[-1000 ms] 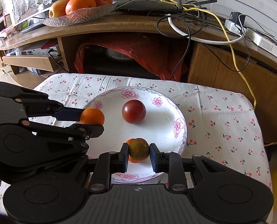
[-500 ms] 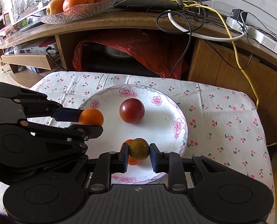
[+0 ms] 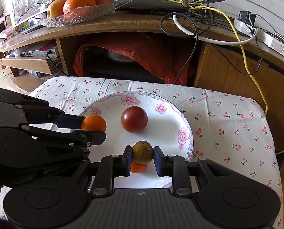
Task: Organize fruits
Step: 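Lower and open the left tool over the bowl while the right tool releases the brown fruit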
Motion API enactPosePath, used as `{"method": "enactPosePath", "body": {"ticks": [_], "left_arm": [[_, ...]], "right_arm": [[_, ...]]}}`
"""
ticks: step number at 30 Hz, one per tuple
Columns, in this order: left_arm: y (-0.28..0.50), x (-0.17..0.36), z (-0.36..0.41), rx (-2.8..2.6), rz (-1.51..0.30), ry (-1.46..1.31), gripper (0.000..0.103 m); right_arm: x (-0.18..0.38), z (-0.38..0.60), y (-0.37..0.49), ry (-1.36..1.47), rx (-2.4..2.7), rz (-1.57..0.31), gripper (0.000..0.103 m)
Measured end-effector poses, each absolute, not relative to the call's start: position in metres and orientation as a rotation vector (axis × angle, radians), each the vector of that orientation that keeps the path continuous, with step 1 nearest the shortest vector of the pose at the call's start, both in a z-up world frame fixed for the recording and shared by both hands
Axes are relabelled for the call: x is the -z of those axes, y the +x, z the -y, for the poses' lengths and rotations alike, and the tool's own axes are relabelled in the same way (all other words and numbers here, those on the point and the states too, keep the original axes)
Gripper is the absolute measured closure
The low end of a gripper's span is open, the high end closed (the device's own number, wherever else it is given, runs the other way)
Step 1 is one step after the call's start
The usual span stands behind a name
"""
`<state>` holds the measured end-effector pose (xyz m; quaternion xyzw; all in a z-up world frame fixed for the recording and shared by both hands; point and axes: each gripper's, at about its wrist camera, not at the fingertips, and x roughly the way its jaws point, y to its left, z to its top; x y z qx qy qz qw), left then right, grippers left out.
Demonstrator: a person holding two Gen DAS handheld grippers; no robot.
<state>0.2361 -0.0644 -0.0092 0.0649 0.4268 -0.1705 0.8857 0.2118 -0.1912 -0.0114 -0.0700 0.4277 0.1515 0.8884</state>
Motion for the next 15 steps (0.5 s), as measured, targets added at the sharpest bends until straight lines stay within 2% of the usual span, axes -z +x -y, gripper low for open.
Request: {"method": "enactPosePath", "body": {"ticks": [15], "left_arm": [[0.2450, 0.0138, 0.0621, 0.349, -0.914, 0.095, 0.068]], "right_arm": [[0.0129, 0.1924, 0.2215, -0.134, -0.356, -0.888, 0.079]]}}
